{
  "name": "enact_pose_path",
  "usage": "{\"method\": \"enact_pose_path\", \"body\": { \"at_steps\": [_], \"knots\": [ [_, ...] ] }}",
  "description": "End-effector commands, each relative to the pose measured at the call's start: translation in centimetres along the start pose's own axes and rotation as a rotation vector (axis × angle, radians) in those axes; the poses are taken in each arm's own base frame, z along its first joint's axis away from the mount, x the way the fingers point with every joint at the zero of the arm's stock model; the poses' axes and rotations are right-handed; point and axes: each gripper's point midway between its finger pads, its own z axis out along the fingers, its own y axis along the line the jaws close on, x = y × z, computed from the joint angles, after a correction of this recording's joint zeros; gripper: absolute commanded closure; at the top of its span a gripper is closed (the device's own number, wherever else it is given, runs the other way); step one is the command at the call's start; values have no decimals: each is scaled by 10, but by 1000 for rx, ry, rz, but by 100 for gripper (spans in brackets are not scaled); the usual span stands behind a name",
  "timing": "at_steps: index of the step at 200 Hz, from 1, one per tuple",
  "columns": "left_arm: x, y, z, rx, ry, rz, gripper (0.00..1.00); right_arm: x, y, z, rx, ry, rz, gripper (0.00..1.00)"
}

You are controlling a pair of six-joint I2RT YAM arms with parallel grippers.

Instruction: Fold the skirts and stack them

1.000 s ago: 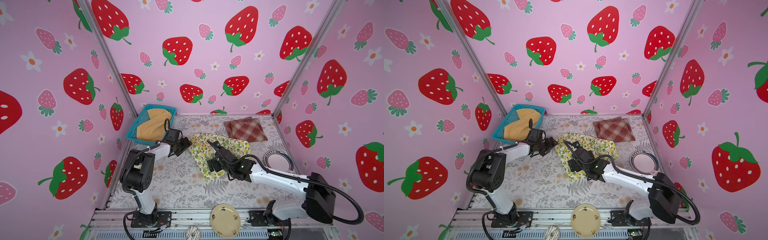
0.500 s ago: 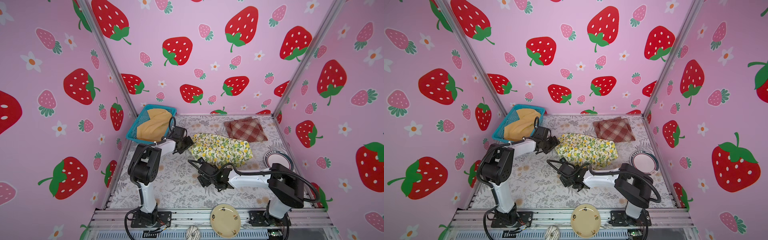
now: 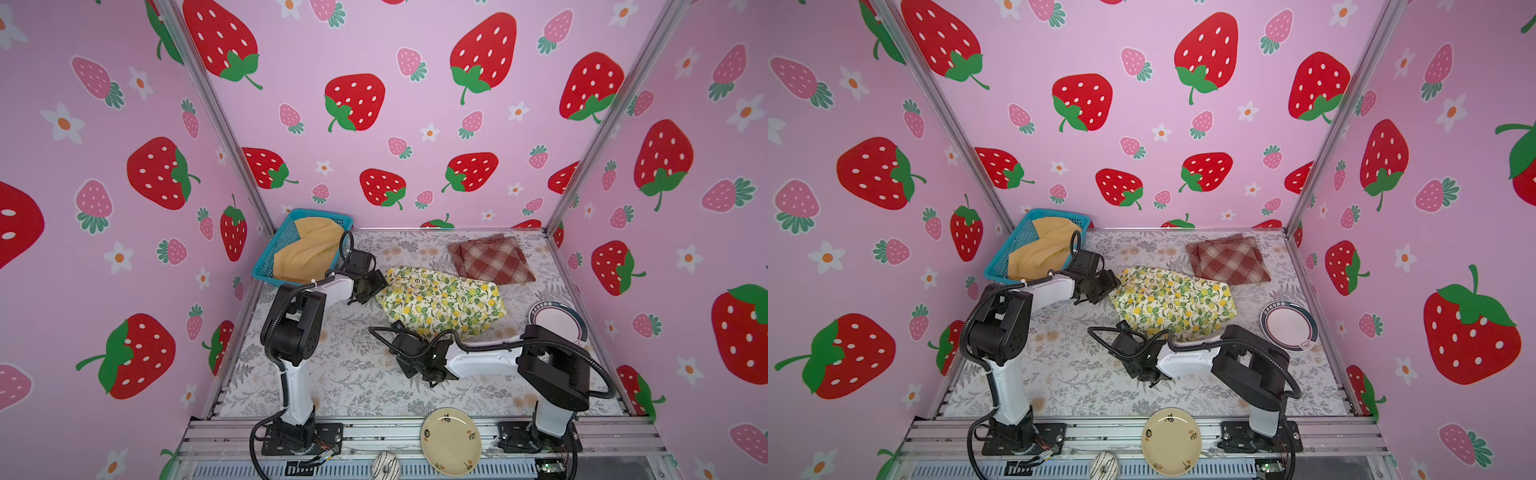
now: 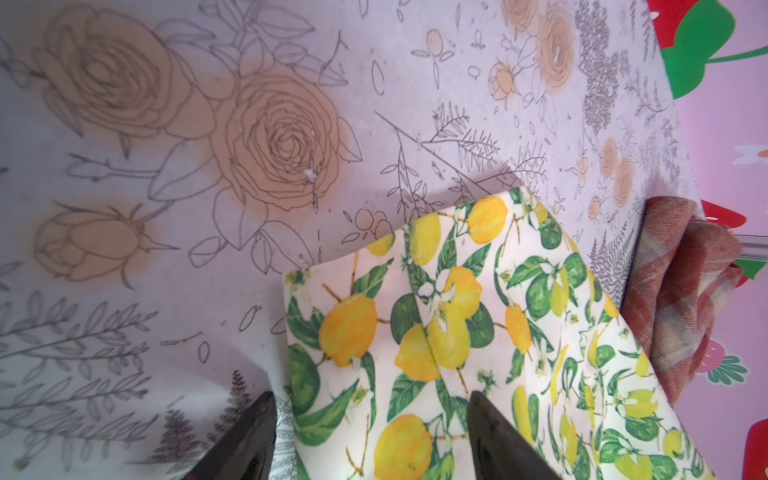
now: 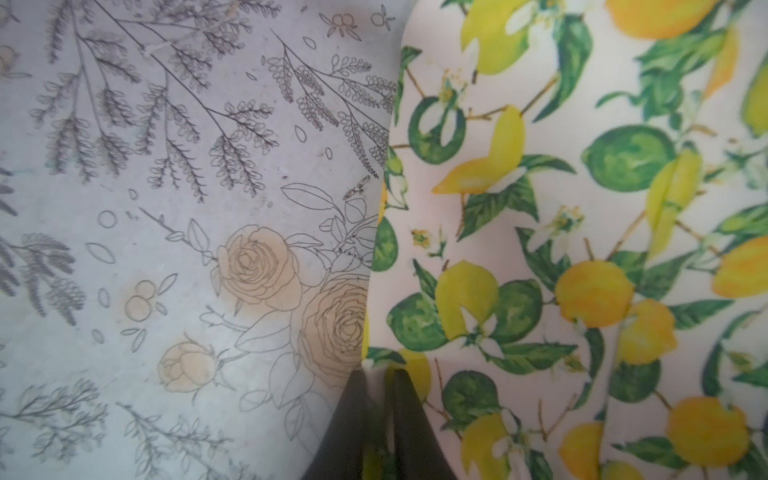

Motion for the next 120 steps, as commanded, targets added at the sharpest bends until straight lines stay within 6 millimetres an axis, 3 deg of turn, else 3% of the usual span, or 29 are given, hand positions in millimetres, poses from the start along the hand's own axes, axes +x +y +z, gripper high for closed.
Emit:
{"method": "enact_pose_path", "body": {
  "at_steps": [1, 49, 120],
  "knots": [
    [6, 8, 6, -42, 22, 0, 27, 22, -23, -2, 60, 73, 4, 89],
    [9, 18, 8, -68, 20, 2, 32, 18, -58, -36, -5, 53, 59, 90],
    [23, 25, 30, -87, 68, 0, 58, 13, -110, -69, -72, -4, 190, 91]
  ]
}}
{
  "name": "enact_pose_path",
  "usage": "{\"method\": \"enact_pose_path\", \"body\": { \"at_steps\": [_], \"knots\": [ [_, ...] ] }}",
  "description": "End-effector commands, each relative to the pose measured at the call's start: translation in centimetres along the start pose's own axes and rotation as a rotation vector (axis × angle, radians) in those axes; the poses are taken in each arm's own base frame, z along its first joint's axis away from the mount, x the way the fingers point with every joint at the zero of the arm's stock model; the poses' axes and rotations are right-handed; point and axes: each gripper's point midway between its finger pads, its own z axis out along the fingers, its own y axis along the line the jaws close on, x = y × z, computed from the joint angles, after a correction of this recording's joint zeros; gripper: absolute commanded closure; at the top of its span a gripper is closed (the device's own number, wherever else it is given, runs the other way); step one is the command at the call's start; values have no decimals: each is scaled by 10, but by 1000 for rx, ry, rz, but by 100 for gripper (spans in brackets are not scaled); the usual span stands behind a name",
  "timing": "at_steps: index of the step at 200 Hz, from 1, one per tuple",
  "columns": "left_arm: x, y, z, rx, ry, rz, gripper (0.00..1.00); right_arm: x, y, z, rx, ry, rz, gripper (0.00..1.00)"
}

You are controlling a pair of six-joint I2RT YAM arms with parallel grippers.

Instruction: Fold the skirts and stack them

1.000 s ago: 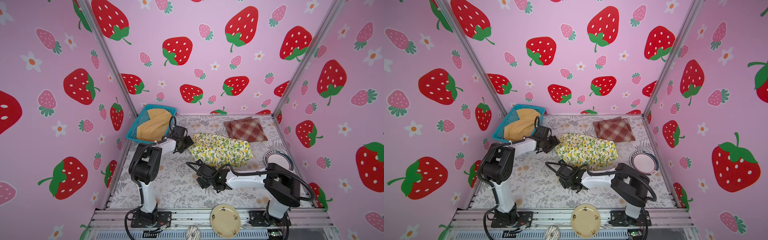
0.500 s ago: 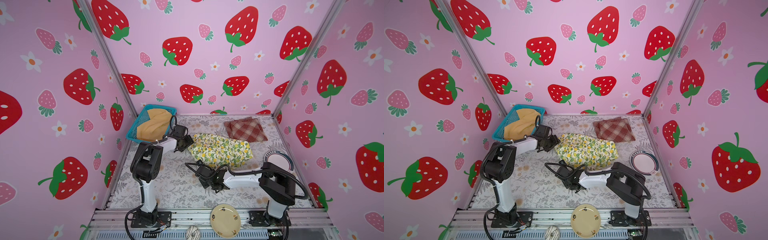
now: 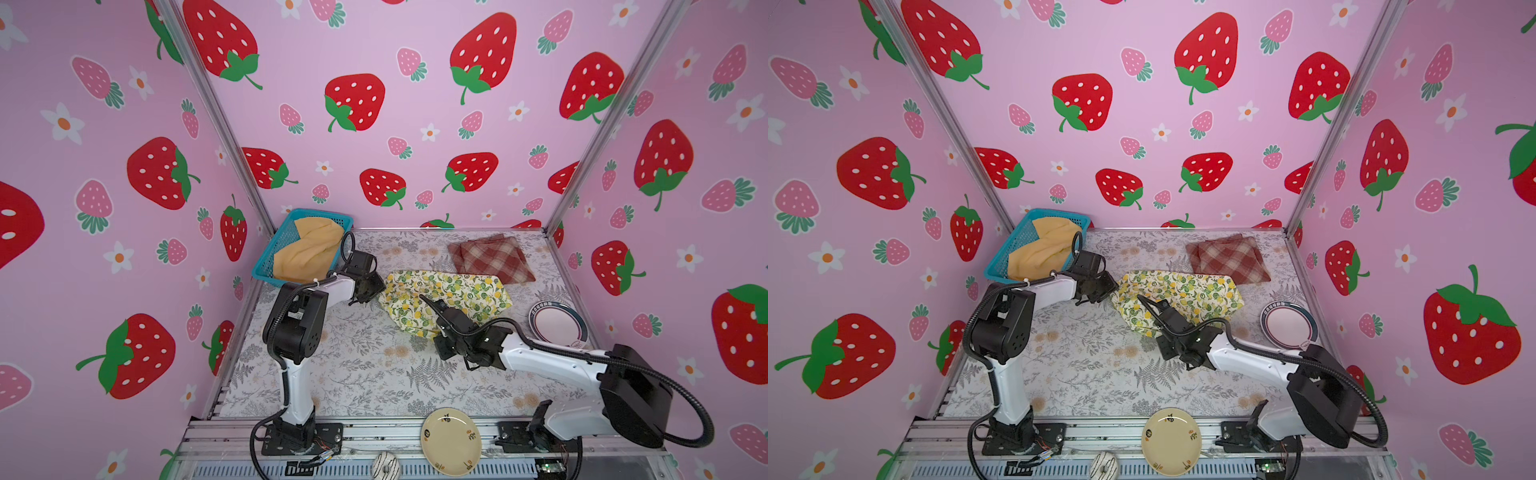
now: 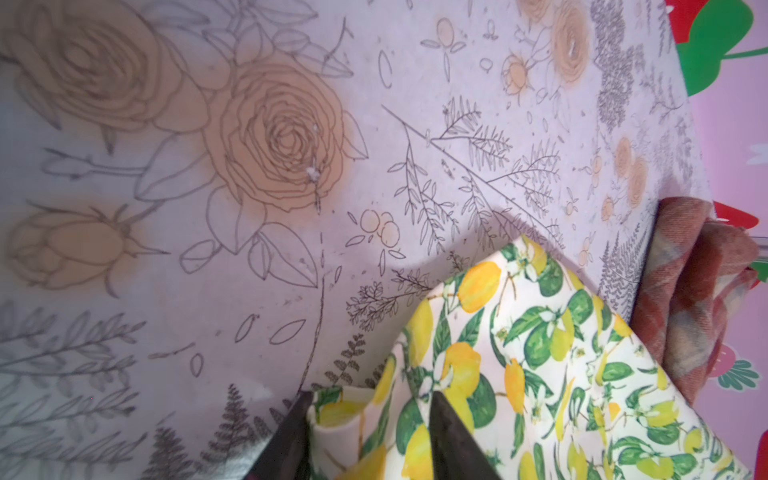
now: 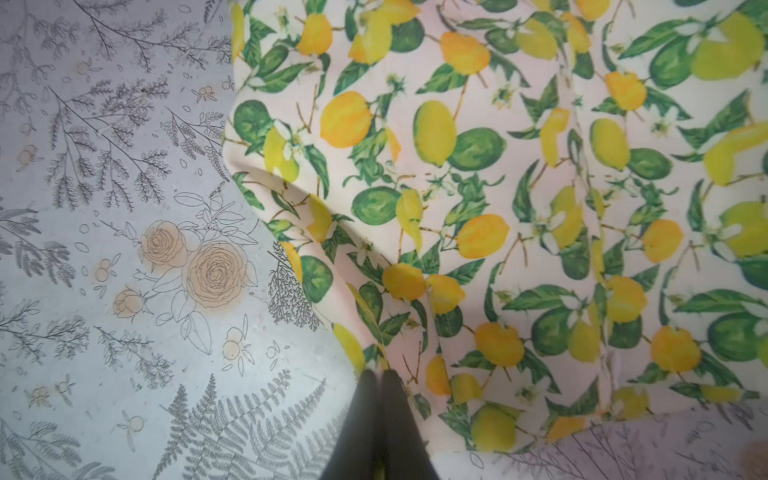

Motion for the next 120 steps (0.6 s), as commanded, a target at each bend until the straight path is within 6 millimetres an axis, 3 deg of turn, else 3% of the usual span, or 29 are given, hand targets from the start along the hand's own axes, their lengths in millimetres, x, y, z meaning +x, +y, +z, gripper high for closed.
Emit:
{"method": "enact_pose_path", "body": {
  "at_steps": [1, 23, 50, 60, 89, 120],
  "knots": [
    [20, 23, 21, -82, 69, -10, 58, 10, -11, -7, -18, 37, 2, 91],
    [19, 24, 24, -89, 71, -9, 65, 8, -17, -12, -10, 30, 3, 91],
    [19, 18, 20, -73, 76, -6, 96, 4, -28, -18, 28, 13, 4, 92],
    [18, 17, 13, -69, 65, -4, 100, 8, -34, -21, 49, 30, 2, 92],
    [10, 8, -28, -38, -4, 2, 100, 4, -43, -29, 55, 18, -3, 91],
    [2, -1, -85, 3, -106, 15, 100, -5, -26, -32, -42, -3, -59, 92]
  ]
}}
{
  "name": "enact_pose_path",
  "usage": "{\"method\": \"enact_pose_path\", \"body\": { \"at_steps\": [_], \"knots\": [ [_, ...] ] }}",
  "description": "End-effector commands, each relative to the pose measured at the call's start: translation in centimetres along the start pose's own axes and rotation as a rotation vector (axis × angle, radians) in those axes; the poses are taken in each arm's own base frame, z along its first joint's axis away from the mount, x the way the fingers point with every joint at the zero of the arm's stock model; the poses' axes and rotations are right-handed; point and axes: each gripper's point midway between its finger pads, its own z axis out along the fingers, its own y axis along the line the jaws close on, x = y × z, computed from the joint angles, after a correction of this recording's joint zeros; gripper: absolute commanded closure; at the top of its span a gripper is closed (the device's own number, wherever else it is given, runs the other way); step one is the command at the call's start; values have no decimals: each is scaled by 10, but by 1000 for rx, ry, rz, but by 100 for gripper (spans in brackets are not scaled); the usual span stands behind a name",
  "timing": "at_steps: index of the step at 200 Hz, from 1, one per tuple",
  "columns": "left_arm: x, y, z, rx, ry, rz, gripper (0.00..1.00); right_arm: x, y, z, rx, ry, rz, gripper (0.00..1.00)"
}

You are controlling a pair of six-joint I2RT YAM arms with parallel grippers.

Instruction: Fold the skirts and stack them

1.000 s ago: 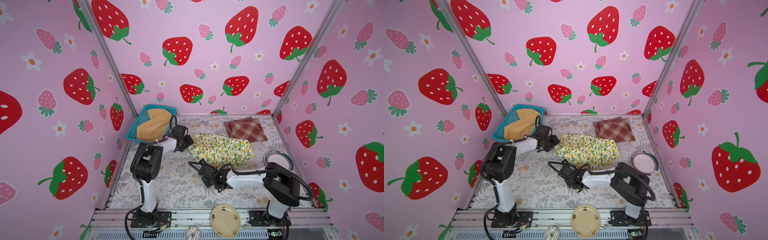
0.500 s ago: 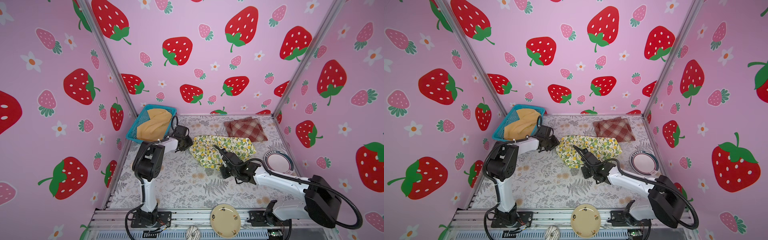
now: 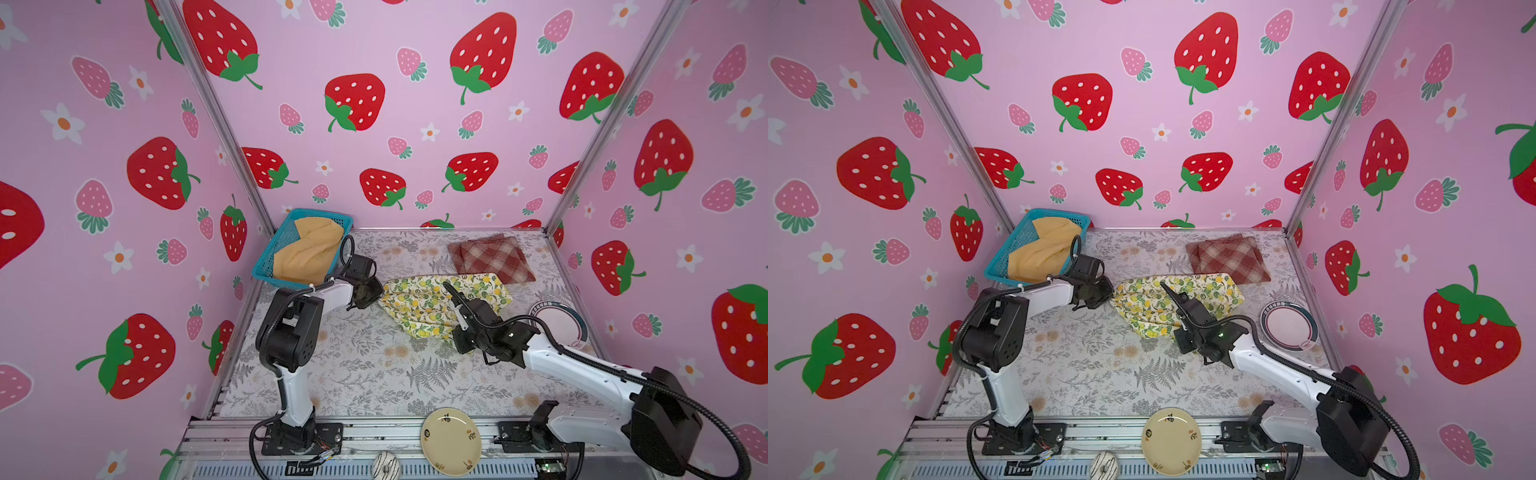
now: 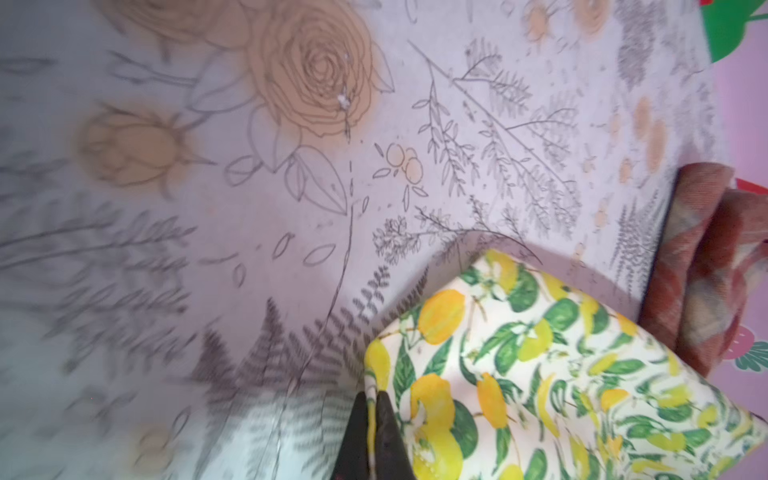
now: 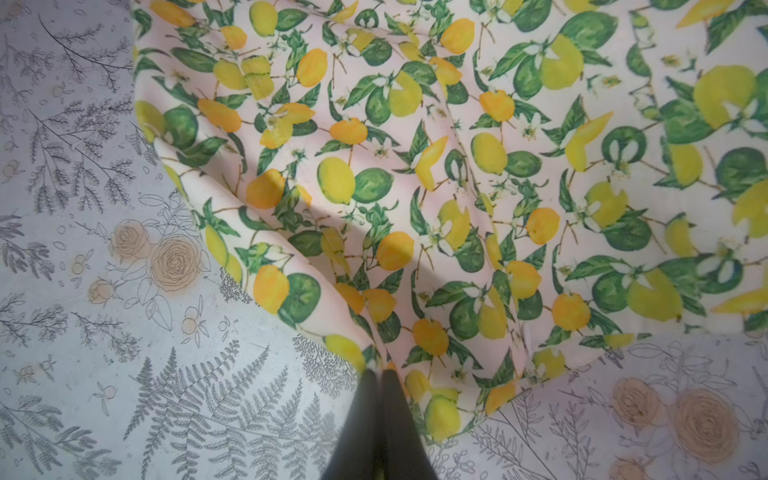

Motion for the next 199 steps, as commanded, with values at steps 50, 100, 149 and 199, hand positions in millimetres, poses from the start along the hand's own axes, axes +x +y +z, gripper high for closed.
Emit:
{"method": "enact_pose_path", "body": {
  "at_steps": [50, 100, 149, 199],
  "knots": [
    [-5, 1, -130, 27, -210, 35, 100, -27, 56, -26, -320, -80, -133, 91],
    [-21, -17, -129, -1, -195, 94, 96, -29, 33, -10, -273, -71, -57, 89],
    [-47, -44, -32, -78, -24, 145, 96, -37, -19, 26, -149, -51, 80, 89],
    [-65, -47, 11, -171, 10, 140, 72, -35, -85, 61, 33, 38, 183, 76]
  ]
}}
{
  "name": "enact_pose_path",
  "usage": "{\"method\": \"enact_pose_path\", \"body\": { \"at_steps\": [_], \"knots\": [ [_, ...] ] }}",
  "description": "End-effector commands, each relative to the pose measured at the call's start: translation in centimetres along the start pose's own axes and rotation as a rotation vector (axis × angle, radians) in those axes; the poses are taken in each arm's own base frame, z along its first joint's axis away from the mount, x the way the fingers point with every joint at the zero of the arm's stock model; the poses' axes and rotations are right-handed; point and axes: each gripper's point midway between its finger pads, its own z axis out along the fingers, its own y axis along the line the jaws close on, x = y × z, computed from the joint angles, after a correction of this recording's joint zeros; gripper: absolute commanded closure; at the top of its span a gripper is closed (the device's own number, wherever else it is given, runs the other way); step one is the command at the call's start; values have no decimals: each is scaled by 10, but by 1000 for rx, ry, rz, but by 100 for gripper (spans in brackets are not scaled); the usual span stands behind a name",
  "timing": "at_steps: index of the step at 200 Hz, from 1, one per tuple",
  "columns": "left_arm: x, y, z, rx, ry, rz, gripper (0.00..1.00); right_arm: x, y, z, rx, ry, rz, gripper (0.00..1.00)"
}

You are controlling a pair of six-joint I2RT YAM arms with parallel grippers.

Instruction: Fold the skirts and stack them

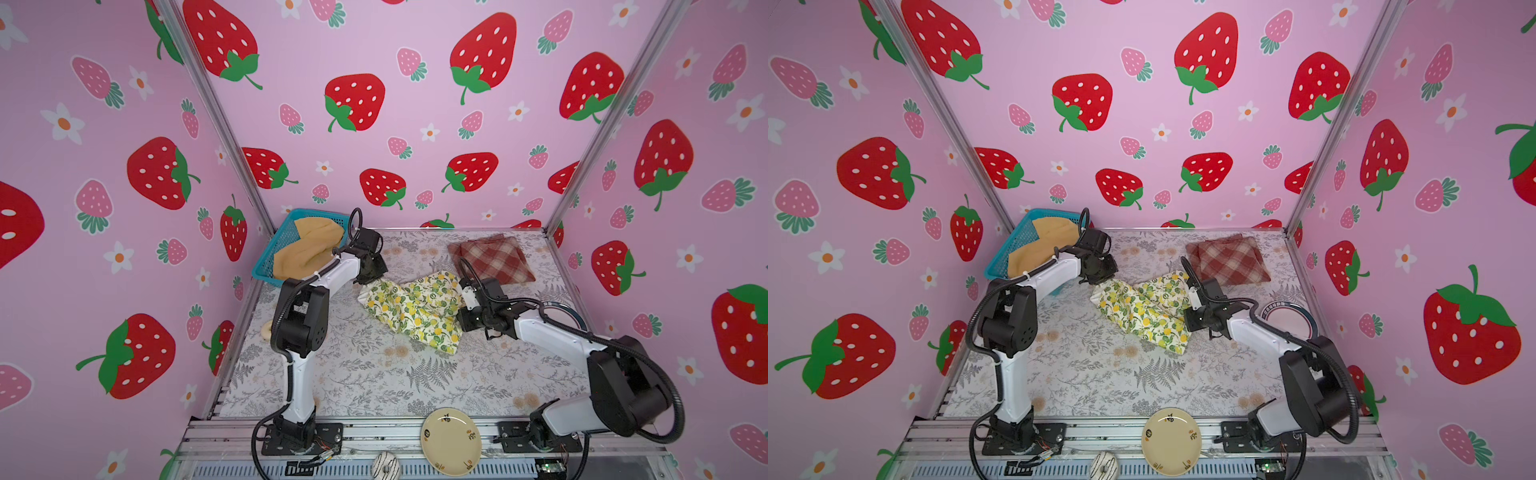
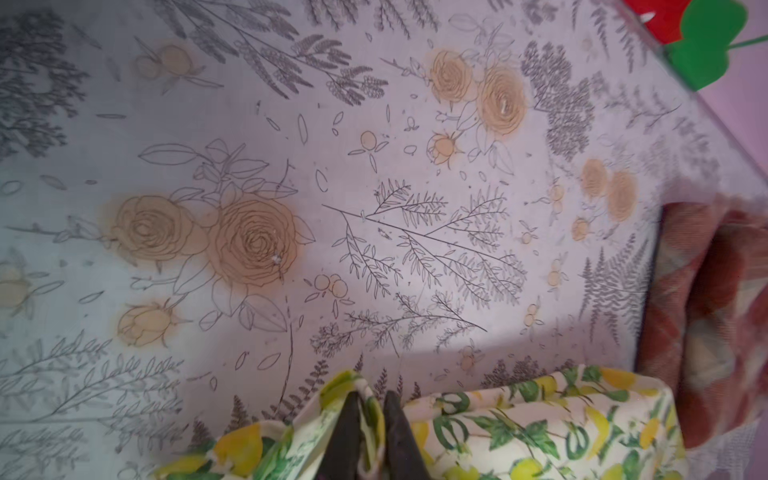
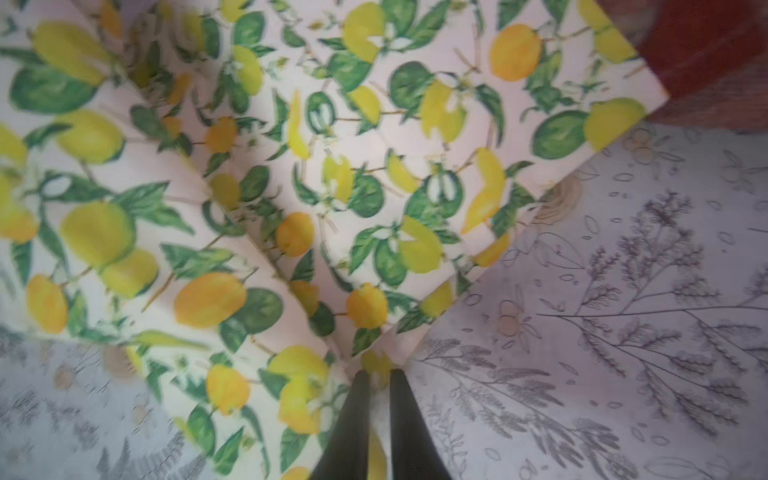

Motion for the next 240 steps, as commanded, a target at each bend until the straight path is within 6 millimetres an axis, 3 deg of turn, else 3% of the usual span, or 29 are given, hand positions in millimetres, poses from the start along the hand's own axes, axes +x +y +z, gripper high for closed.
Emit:
{"method": "enact_pose_path", "body": {
  "at_steps": [1, 23, 56, 85, 123, 139, 159, 208, 240],
  "knots": [
    [-10, -3, -11, -41, 6, 8, 71, -16, -22, 2, 87, -23, 16, 75],
    [-20, 2, -25, -44, -18, -7, 59, -33, -18, -11, 80, -75, -13, 49],
    [-26, 14, -63, -25, -85, -16, 47, -43, 18, -40, -54, -170, -117, 0],
    [-9, 17, -79, 31, -69, -14, 44, -29, 37, -44, -115, -167, -162, 0],
    [21, 28, -80, 80, -33, -45, 43, 2, 63, -33, -182, -140, -207, 0],
    [35, 30, -78, 109, -5, -60, 33, 17, 72, -26, -191, -110, -224, 3],
    [45, 35, -78, 122, 7, -74, 33, 28, 78, -17, -213, -95, -222, 6],
    [60, 40, -83, 147, 19, -91, 33, 42, 77, 8, -200, -24, -229, 25],
    [63, 41, -79, 150, 29, -96, 33, 45, 80, 16, -213, -4, -220, 52]
  ]
}}
